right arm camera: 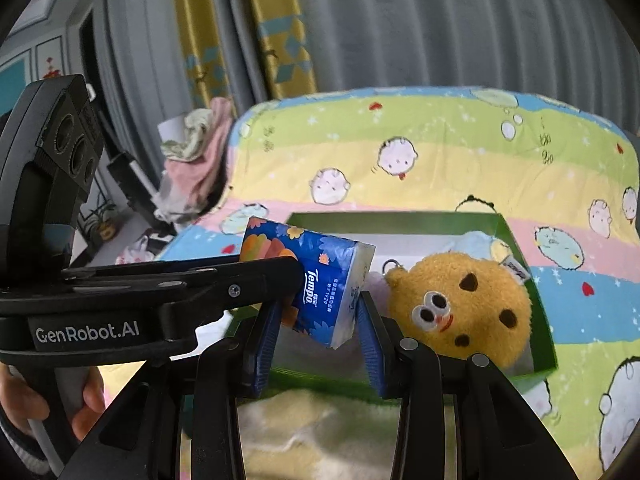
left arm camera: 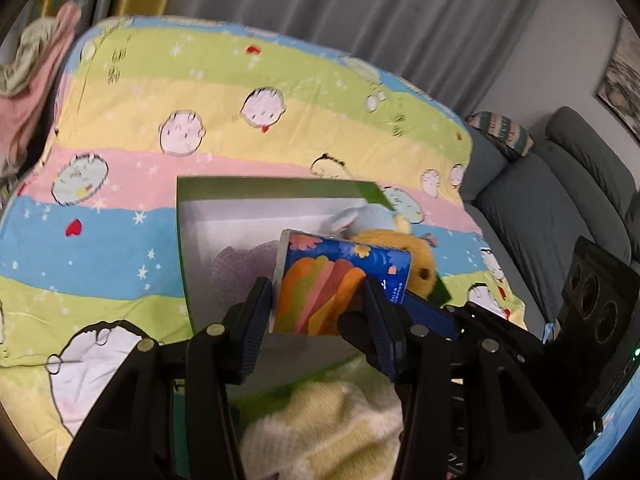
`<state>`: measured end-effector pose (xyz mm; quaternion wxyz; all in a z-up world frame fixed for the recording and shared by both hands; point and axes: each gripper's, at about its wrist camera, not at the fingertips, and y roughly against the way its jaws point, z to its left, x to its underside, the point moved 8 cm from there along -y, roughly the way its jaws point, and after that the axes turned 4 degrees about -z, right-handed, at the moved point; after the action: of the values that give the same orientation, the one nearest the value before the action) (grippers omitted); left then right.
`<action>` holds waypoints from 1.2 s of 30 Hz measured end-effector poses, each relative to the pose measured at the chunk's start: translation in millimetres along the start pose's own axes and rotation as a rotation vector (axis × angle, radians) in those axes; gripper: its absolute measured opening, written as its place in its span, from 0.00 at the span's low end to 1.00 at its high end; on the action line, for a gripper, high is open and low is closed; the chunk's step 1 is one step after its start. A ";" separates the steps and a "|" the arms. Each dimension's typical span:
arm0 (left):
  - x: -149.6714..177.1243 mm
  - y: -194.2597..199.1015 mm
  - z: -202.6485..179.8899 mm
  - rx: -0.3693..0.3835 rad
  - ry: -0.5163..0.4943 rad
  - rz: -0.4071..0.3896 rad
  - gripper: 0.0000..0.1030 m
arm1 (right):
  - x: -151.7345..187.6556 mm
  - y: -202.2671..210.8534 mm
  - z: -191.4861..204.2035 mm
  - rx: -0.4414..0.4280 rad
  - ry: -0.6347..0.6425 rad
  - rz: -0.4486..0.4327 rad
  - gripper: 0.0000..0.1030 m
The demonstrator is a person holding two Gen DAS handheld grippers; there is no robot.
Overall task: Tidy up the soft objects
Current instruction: 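Lower the tissue pack into the green box and open the right gripper, then move both grippers toward the cream towel beside the box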
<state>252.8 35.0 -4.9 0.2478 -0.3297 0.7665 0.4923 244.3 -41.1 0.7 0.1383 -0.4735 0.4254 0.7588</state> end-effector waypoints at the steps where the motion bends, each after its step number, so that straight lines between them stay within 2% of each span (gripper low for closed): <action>1: 0.2 -4.5 1.6 -0.003 0.010 0.010 0.45 | 1.7 -8.1 -2.9 0.005 -0.004 0.017 0.39; 4: 4.3 -21.5 11.9 -0.025 0.043 0.051 0.46 | 9.5 -27.5 -8.6 0.025 -0.009 0.071 0.39; 7: 9.0 -27.9 16.2 -0.044 0.049 0.068 0.53 | 17.0 -36.3 -9.1 0.042 -0.008 0.102 0.39; 9: 9.7 -27.1 16.0 -0.050 0.046 0.067 0.69 | 18.7 -36.1 -8.8 0.053 -0.004 0.107 0.43; 10: 8.9 -24.2 15.4 -0.054 0.043 0.059 0.83 | 19.1 -34.7 -8.7 0.065 0.001 0.106 0.44; 11: 7.6 -21.8 15.5 -0.060 0.040 0.052 0.90 | 19.0 -32.8 -8.5 0.076 0.007 0.103 0.49; 15: 1.7 -5.8 11.0 -0.076 0.017 0.019 0.99 | 18.2 -21.2 -6.3 0.107 0.020 0.093 0.60; 22: 1.2 33.2 1.1 -0.112 -0.024 -0.045 0.99 | 21.7 11.9 -3.6 0.177 0.015 0.070 0.70; 27: 16.4 60.2 1.3 -0.155 -0.031 -0.075 0.99 | 26.4 41.1 3.4 0.210 -0.001 0.034 0.79; 31: 35.3 72.4 0.4 -0.184 -0.057 -0.070 0.99 | 34.7 60.4 10.0 0.249 0.014 0.041 0.81; 36: 58.5 86.9 0.8 -0.176 -0.060 -0.067 0.99 | 41.9 81.0 15.1 0.276 0.011 0.035 0.82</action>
<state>149.2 46.3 4.9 0.2570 -0.3609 0.7012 0.5586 164.1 -86.0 10.2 0.1867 -0.4467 0.5348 0.6925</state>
